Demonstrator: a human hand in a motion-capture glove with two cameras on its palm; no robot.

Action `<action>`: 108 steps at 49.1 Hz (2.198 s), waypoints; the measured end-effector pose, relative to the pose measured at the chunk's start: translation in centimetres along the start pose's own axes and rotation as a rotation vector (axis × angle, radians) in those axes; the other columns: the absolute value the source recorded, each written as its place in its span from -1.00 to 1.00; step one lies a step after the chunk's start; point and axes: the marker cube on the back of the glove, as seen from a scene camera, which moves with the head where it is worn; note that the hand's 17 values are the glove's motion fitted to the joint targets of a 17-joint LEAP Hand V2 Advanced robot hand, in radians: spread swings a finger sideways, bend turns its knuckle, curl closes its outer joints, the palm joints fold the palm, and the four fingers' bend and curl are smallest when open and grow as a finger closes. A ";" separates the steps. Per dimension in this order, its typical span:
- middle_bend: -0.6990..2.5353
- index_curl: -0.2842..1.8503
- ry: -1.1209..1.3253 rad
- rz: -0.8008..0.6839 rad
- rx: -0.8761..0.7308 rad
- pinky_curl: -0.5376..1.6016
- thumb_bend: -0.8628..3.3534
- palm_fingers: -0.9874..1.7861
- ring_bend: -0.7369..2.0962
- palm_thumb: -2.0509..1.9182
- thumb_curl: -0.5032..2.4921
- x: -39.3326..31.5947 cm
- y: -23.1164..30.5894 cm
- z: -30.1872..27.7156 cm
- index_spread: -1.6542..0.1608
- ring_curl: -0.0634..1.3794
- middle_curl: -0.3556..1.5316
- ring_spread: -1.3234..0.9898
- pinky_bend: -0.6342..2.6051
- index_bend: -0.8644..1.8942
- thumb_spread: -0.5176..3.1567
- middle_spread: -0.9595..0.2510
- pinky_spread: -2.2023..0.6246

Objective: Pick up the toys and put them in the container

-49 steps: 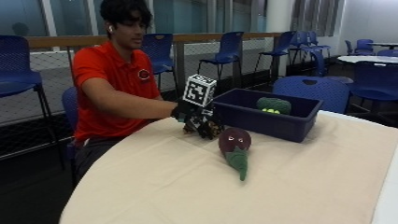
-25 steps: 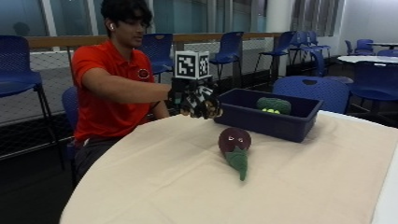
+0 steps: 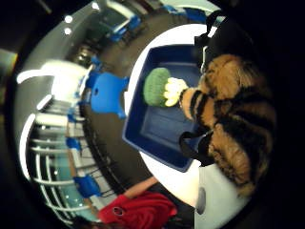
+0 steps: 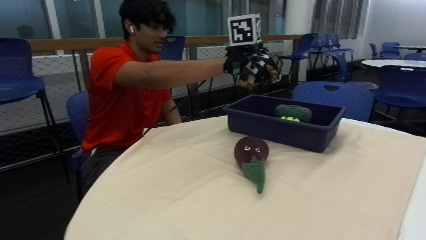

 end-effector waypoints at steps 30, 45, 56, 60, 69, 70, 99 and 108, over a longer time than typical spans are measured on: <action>-0.50 -0.55 -0.039 0.152 -0.140 -0.08 -0.65 -0.53 -0.30 -0.03 -0.36 6.4 -2.2 5.0 0.46 -0.49 -0.38 0.16 0.26 -0.35 -0.24 0.52 0.58; -0.50 -0.59 -0.061 0.338 -0.208 -0.12 -0.64 -0.51 -0.35 -0.04 -0.45 16.9 -0.8 9.2 0.47 -0.50 -0.40 0.24 0.24 -0.32 -0.26 0.54 0.65; -0.50 -0.61 -0.089 0.367 -0.237 -0.14 -0.64 -0.51 -0.35 -0.03 -0.48 18.4 -1.4 13.3 0.47 -0.51 -0.41 0.25 0.24 -0.33 -0.27 0.54 0.67; -0.50 -0.63 -0.067 0.372 -0.256 -0.14 -0.64 -0.48 -0.32 -0.03 -0.49 18.3 -1.8 14.6 0.47 -0.49 -0.42 0.25 0.25 -0.35 -0.26 0.55 0.66; -0.49 -0.65 -0.052 0.417 -0.377 -0.14 -0.64 -0.47 -0.27 -0.03 -0.51 18.2 -1.8 18.2 0.47 -0.45 -0.41 0.25 0.28 -0.35 -0.26 0.56 0.65; -0.49 -0.66 -0.061 0.420 -0.387 -0.14 -0.64 -0.46 -0.27 -0.03 -0.51 18.2 -1.8 18.5 0.47 -0.45 -0.41 0.25 0.28 -0.35 -0.26 0.57 0.65; -0.23 -0.49 0.178 0.270 -0.119 -0.25 -0.50 0.23 -0.11 0.25 -0.39 15.0 1.2 17.9 0.43 -0.43 -0.24 0.05 0.04 -0.08 -0.05 0.18 0.38; -0.24 -0.47 0.116 0.266 -0.064 -0.22 -0.49 0.33 0.00 0.31 -0.33 14.4 1.4 13.2 0.44 -0.35 -0.21 -0.10 0.04 -0.14 -0.09 0.01 0.29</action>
